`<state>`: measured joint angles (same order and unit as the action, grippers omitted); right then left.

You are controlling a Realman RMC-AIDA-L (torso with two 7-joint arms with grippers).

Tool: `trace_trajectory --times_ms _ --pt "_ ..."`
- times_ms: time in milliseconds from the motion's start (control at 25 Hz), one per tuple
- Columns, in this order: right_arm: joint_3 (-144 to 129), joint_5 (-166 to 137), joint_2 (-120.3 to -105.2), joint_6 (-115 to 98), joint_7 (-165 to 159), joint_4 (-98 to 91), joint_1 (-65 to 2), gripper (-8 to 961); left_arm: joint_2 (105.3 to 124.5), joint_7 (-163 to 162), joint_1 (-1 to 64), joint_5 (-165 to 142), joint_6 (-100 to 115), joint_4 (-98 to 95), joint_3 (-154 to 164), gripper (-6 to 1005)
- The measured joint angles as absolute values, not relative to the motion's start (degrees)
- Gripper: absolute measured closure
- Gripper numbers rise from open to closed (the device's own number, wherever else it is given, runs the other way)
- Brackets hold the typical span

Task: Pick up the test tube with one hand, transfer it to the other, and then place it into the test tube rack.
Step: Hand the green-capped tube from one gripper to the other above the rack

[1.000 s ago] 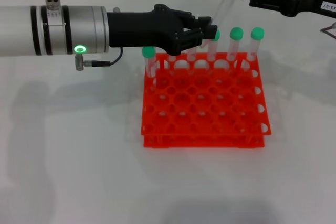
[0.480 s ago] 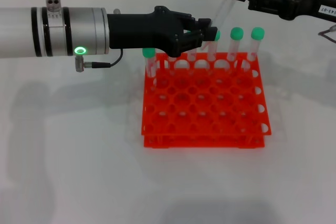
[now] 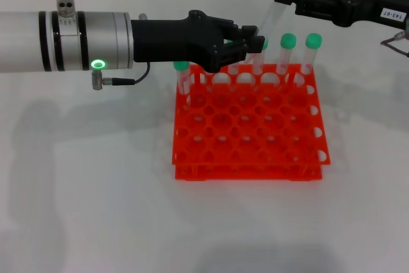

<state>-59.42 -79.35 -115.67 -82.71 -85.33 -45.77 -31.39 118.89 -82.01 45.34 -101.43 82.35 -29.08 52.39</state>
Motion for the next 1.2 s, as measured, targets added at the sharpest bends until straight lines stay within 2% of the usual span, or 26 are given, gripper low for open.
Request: trace_trajectory --times_ms 320,520,760,960,1200 --pt "-59.41 -79.26 -115.66 -82.57 -85.30 -45.25 -31.40 250 118.92 -82.00 45.26 -101.31 82.39 -29.18 52.38 807" --pt "-59.41 -79.23 -115.66 -82.52 -85.28 -45.25 -31.38 463 118.92 -82.00 45.26 -101.43 82.36 -29.18 52.38 807" --pt "-59.41 -79.18 -115.66 -82.51 -85.25 -45.26 -31.72 538 118.91 -81.93 45.23 -101.48 82.32 -29.07 52.38 807" --pt "-59.41 -79.18 -115.66 -82.44 -85.25 -45.25 -31.83 536 118.92 -81.90 45.17 -101.49 82.27 -29.04 52.38 807" --pt "-59.47 -79.17 -115.66 -82.43 -85.25 -45.16 -31.91 605 118.91 -81.90 45.17 -101.49 82.29 -29.08 52.38 807"
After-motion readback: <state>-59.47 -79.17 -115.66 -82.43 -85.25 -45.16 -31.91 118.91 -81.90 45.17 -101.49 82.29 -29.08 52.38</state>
